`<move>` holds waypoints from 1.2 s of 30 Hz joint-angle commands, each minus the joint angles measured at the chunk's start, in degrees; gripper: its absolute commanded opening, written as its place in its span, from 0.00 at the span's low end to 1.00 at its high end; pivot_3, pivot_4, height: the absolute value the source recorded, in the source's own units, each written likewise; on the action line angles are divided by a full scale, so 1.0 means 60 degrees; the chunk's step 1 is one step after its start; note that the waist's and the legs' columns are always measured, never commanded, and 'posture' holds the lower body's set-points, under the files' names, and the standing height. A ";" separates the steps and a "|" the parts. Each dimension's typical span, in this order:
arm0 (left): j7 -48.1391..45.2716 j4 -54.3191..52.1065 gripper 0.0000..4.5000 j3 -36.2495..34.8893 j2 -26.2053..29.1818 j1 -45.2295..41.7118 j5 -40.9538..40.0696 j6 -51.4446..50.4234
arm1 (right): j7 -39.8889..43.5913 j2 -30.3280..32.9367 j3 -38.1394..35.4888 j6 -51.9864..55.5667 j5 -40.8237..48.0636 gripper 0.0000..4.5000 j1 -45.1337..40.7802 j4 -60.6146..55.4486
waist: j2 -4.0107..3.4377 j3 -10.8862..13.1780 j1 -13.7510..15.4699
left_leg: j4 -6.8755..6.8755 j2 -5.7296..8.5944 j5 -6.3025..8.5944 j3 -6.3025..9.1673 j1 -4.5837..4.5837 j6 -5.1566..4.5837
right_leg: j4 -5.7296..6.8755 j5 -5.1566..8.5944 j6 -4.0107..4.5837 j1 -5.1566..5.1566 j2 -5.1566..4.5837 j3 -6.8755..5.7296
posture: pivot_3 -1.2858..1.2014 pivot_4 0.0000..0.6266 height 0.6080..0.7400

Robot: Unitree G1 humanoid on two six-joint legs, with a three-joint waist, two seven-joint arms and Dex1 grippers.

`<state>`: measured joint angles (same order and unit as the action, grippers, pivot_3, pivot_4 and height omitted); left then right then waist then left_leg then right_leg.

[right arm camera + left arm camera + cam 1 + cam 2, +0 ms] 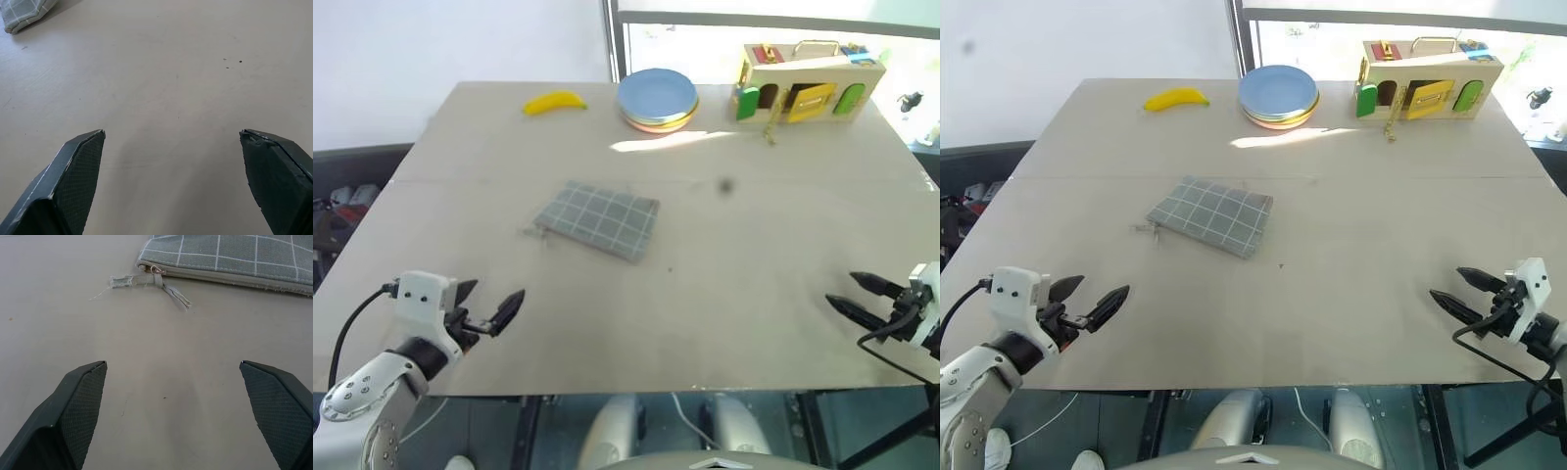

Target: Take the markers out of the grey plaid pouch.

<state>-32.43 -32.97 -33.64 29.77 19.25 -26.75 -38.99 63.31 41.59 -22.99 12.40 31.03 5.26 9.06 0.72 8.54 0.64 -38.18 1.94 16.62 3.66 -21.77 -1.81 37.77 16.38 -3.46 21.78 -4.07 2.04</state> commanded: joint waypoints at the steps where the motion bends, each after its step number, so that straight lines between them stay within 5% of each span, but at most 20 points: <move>1: -0.0185 0.0054 1.00 -0.0240 0.0070 0.0127 -0.0201 0.0374 | 0.0195 0.0188 -0.0315 -0.0180 0.0110 0.99 -0.0022 -0.0073 | 0.0000 0.0000 0.0001 | 0.0000 0.0000 0.0000 0.0000 0.0000 0.0000 | 0.0000 0.0000 0.0000 0.0000 0.0000 0.0000 | 0.52 0.24 1.00; 36: -0.1247 0.1782 1.00 0.0084 0.0413 0.0104 -0.0632 0.1970 | 0.0891 0.0497 -0.0290 -0.0093 0.0263 0.99 0.0069 -0.0363 | -0.0003 0.0002 0.0011 | 0.0006 -0.0002 0.0003 0.0001 -0.0003 -0.0004 | -0.0010 0.0001 0.0001 0.0000 -0.0004 -0.0003 | 0.52 0.24 1.00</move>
<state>-38.78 -22.57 -33.03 30.91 20.81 -29.25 -27.73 67.44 43.45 -23.05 12.18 31.30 5.45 9.33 0.70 8.55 0.70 -38.14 1.93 16.64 3.69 -21.79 -1.83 37.71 16.38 -3.46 21.78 -4.10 2.00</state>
